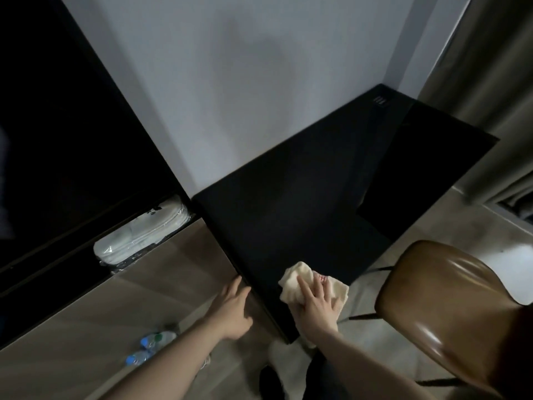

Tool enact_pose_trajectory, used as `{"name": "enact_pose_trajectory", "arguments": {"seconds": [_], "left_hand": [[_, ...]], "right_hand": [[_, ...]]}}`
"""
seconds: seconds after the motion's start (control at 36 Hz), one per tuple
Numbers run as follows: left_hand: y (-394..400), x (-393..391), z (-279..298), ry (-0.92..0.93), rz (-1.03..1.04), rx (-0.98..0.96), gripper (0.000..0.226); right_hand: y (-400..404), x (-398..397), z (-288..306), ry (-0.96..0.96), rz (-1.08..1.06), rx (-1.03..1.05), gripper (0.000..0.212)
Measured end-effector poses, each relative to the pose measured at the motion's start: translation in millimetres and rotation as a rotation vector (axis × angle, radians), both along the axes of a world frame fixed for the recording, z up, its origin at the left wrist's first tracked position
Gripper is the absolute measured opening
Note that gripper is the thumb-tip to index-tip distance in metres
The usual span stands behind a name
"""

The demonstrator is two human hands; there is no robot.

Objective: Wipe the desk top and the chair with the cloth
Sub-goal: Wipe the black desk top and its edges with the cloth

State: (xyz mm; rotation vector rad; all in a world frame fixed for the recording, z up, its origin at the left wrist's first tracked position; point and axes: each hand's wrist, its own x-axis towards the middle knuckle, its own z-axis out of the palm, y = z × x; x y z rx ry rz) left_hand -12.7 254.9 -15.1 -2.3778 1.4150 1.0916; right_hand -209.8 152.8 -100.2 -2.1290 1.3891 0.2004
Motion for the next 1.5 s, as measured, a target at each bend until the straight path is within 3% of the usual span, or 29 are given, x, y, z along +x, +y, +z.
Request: {"name": "enact_pose_trajectory", "arguments": {"seconds": [0.11, 0.22, 0.64, 0.94, 1.25, 1.5], "left_hand": [[-5.3, -6.4, -3.5, -0.002, -0.016, 0.008, 0.078], [-11.9, -13.9, -5.1, 0.001, -0.041, 0.041, 0.077], [-72.7, -32.7, -23.3, 0.001, -0.071, 0.093, 0.077], [-153.8, -61.4, -44.7, -0.009, -0.021, 0.187, 0.085], [-221.4, -107.8, -50.3, 0.179, -0.052, 0.38, 0.09], [-213.6, -110.3, -35.3, 0.223, -0.032, 0.375, 0.079]], "right_hand": [[16.2, 12.8, -0.7, 0.18, -0.04, 0.017, 0.078], [15.3, 12.7, -3.9, 0.235, -0.053, 0.072, 0.086], [-43.0, -15.9, -20.8, 0.153, -0.064, 0.184, 0.099], [-141.3, -50.9, -14.9, 0.105, -0.017, 0.226, 0.1], [-248.9, -84.9, -7.8, 0.125, -0.059, 0.309, 0.105], [-256.7, -87.9, 9.7, 0.162, -0.093, 0.296, 0.105]]}}
